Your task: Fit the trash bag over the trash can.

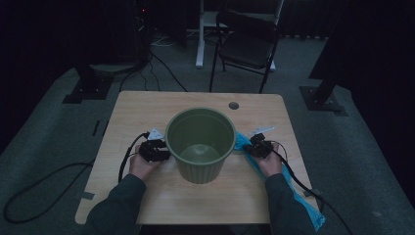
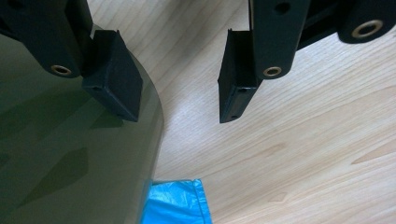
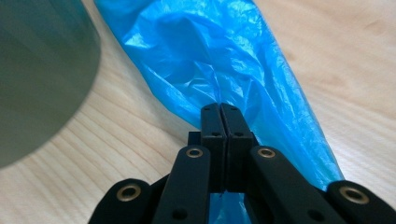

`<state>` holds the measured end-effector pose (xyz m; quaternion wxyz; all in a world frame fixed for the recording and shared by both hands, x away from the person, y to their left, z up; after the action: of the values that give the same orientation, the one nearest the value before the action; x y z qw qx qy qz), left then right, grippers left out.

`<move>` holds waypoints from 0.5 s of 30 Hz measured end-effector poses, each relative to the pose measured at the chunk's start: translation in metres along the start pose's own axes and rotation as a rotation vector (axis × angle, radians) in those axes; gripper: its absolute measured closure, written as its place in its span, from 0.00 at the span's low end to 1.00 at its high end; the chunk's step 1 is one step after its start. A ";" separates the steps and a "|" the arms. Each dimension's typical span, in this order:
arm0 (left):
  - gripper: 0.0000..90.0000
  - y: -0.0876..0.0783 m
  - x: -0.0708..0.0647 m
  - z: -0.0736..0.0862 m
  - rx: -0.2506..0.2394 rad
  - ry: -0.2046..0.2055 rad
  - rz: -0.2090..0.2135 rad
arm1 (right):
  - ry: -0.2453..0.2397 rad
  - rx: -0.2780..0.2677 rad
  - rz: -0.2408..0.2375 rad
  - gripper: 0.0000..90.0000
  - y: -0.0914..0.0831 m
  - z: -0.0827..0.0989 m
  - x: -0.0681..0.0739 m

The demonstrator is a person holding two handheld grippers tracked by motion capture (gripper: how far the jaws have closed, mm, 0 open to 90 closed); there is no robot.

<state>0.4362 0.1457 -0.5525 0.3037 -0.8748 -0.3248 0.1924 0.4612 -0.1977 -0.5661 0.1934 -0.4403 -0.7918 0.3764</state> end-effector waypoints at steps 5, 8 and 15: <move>0.56 0.002 -0.005 0.000 0.004 0.016 0.012 | 0.027 -0.049 -0.007 1.00 -0.016 -0.007 -0.004; 0.56 0.003 -0.008 0.000 0.008 0.031 0.015 | 0.053 -0.093 -0.007 1.00 -0.030 -0.012 -0.010; 0.55 0.003 -0.008 0.000 0.008 0.029 0.018 | 0.067 -0.139 0.002 1.00 -0.045 -0.020 -0.015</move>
<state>0.4318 0.1386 -0.5533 0.3104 -0.8791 -0.3118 0.1835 0.4572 -0.2165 -0.5186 0.1885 -0.4659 -0.8087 0.3055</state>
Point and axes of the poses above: each handheld gripper's, and its own axes: y roughly forward along the jaws, z roughly out of its underside, x roughly to its left, the point moved 7 cm from there along y, roughly forward along the jaws, and after that the axes turned 6 degrees about z, right-handed, at the moved point
